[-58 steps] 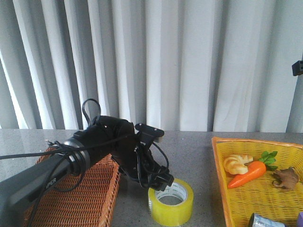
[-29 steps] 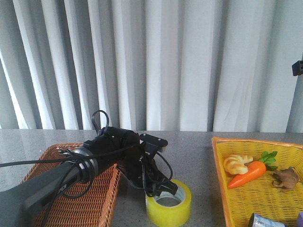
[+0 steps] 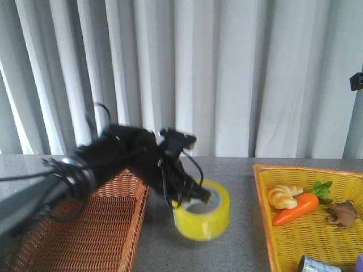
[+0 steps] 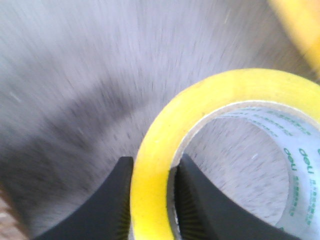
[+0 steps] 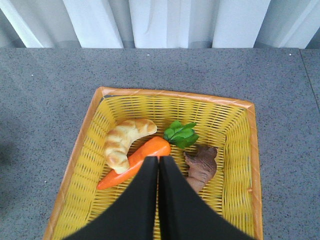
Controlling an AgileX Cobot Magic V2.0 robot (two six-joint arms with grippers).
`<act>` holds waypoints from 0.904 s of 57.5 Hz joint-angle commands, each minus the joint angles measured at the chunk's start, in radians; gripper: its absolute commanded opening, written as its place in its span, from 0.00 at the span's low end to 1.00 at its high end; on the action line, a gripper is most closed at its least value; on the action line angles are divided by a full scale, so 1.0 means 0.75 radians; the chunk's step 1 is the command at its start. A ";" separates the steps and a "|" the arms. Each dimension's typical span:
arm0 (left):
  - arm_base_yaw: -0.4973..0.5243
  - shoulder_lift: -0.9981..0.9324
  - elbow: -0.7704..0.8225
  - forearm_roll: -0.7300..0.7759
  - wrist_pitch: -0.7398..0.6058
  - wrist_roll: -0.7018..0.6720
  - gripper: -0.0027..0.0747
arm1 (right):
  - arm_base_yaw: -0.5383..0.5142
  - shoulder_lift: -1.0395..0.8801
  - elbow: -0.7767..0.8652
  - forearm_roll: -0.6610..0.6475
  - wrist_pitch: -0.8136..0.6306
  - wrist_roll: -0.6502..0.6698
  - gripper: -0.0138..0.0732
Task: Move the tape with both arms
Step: 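Lift the tape with the left gripper and lower it into the brown basket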
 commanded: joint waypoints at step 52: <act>0.457 -0.394 0.347 0.275 -0.030 -0.229 0.04 | -0.007 -0.059 -0.029 0.003 -0.077 -0.004 0.15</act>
